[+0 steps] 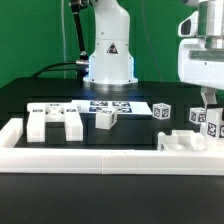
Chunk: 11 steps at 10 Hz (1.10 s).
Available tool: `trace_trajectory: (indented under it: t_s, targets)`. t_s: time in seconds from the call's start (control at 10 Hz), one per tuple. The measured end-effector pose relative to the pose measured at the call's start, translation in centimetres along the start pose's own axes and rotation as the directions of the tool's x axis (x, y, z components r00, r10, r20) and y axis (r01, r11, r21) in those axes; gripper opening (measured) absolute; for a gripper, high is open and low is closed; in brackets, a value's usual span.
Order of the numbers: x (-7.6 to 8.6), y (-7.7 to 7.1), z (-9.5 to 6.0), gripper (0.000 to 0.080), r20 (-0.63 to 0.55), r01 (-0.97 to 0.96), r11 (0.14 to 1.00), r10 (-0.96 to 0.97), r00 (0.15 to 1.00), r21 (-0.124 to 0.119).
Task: Assemble chair
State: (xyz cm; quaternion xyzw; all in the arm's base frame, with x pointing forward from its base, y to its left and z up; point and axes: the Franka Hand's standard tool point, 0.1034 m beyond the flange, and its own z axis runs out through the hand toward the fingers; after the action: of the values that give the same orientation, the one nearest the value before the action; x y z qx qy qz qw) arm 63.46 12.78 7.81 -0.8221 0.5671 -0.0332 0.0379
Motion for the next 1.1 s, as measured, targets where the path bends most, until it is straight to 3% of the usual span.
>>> trace_trajectory:
  t_s: [0.1, 0.2, 0.3, 0.5, 0.8, 1.1]
  targets:
    - [-0.01, 0.01, 0.01, 0.0477, 0.0, 0.048, 0.999, -0.048, 0.999, 0.0]
    - [-0.07, 0.01, 0.02, 0.0477, -0.002, 0.114, 0.993, -0.114, 0.993, -0.001]
    - [-0.16, -0.01, 0.01, 0.0616, -0.001, 0.239, 0.971, -0.239, 0.971, -0.001]
    - [-0.38, -0.09, -0.06, 0.0641, 0.0, 0.403, 0.915, -0.403, 0.915, 0.001]
    - [-0.24, -0.12, -0.06, 0.0649, -0.003, 0.666, 0.746, -0.666, 0.746, 0.002]
    - [-0.34, -0.11, 0.0, 0.0649, -0.004, 0.811, 0.585, -0.811, 0.585, -0.002]
